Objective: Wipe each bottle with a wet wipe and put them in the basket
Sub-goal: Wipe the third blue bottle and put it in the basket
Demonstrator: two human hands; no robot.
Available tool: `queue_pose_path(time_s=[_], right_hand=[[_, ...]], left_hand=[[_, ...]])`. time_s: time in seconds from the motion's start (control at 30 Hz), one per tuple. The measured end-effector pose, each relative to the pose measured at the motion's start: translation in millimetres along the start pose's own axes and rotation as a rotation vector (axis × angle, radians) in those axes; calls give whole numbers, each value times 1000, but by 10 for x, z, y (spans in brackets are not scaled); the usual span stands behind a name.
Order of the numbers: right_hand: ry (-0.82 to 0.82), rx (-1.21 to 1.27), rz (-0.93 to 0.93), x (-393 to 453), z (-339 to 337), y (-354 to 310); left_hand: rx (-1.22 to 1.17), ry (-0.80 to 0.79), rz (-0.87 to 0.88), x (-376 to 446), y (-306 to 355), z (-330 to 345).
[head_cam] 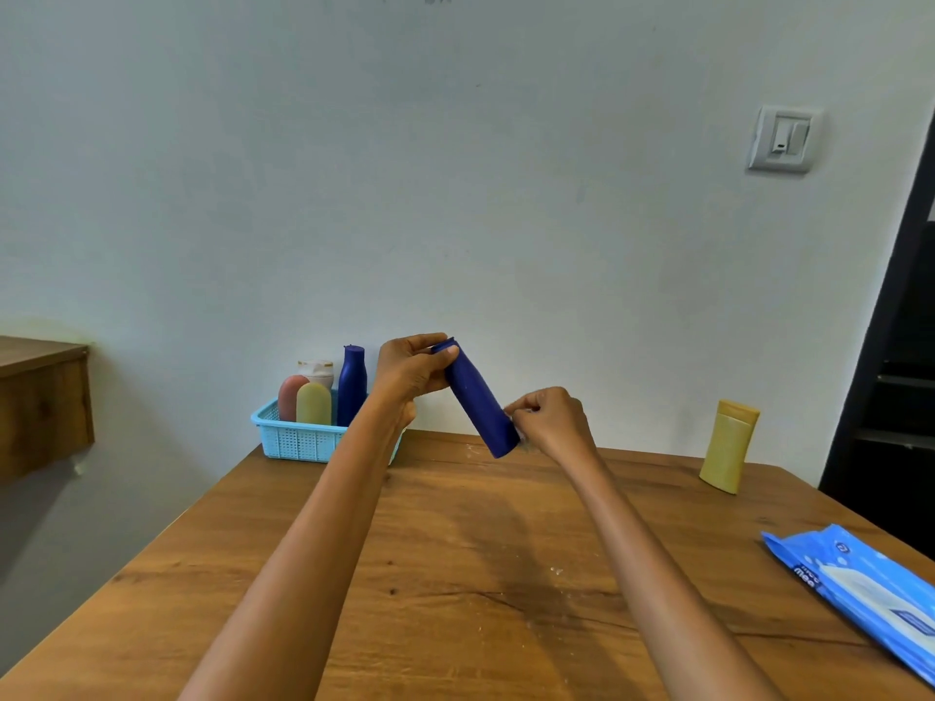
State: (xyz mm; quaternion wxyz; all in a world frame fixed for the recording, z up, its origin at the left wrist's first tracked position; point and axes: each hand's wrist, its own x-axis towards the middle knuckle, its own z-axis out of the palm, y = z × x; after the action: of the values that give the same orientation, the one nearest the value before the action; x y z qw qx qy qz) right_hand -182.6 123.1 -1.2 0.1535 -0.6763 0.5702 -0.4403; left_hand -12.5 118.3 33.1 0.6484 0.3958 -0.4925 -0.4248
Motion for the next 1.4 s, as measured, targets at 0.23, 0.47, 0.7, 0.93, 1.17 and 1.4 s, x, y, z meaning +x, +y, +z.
queue_pose_path(time_s=[0.23,0.47,0.7,0.93,1.17,1.4], right_hand=[[112,409,-5,-13,-9,-118],[114,469,-155,-48,46,-175],[192,177,-419,-53,181,-19],[299,196,-408,-26,134,-104],[343,111,-397,-11,103,-88],[231,104,-363,3,110,226]], left_hand=[[159,-126,-82,-74,-37,207],[56,-127,-138,-51,-56,156],[-32,-141,-183,-35,-64,71],[23,-346,-190,-68,34,92],[91,-227,-121,-61,28,120],[187,-23,-28,-10,-38,72]])
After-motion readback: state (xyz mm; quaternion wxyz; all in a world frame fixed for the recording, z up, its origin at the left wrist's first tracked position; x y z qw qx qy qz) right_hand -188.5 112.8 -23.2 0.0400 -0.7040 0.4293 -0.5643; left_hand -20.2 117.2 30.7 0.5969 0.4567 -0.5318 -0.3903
